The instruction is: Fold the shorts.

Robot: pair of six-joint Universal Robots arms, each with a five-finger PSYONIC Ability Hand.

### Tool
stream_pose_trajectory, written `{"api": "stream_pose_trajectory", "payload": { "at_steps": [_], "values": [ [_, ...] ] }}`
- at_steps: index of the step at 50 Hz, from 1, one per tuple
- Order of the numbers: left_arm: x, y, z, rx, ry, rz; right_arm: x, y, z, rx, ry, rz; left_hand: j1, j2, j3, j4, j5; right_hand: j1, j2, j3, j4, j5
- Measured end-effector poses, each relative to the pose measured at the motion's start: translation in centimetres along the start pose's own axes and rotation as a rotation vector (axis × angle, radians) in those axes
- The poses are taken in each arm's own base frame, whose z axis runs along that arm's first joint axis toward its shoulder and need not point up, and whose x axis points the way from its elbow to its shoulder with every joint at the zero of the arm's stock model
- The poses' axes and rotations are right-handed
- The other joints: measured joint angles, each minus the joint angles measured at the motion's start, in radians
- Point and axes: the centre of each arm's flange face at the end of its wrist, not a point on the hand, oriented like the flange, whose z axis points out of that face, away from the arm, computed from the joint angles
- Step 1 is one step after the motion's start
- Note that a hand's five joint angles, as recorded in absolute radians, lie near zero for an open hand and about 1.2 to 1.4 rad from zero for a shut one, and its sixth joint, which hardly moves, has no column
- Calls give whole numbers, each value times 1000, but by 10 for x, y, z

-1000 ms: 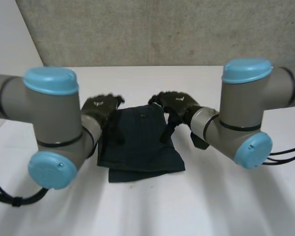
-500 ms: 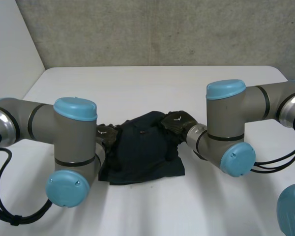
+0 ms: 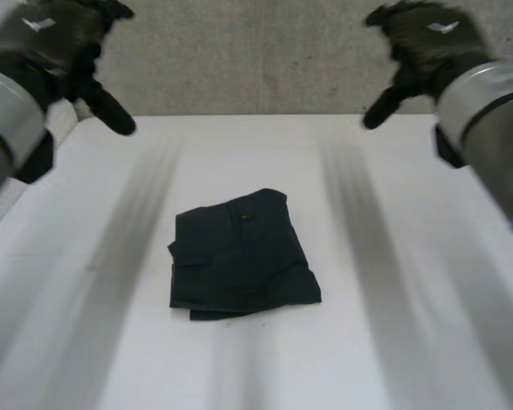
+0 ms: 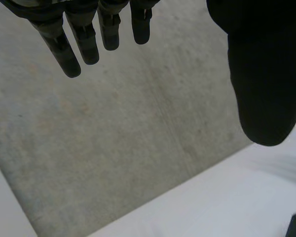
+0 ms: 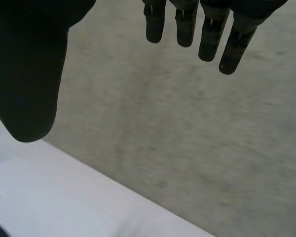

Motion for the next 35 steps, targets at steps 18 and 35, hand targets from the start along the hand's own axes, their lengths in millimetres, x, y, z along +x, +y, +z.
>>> {"api": "stream_pose_trajectory", "payload": {
  "at_steps": [18, 35],
  "values": [
    [-8, -9, -16, -119, 11, -82, 41, -2, -29, -73, 139, -8, -1, 0, 0, 0, 0, 0, 0, 0, 0, 0],
    [-7, 1, -15, -142, 11, -79, 41, -15, -39, -33, 138, -32, -1, 0, 0, 0, 0, 0, 0, 0, 0, 0]
  ]
}}
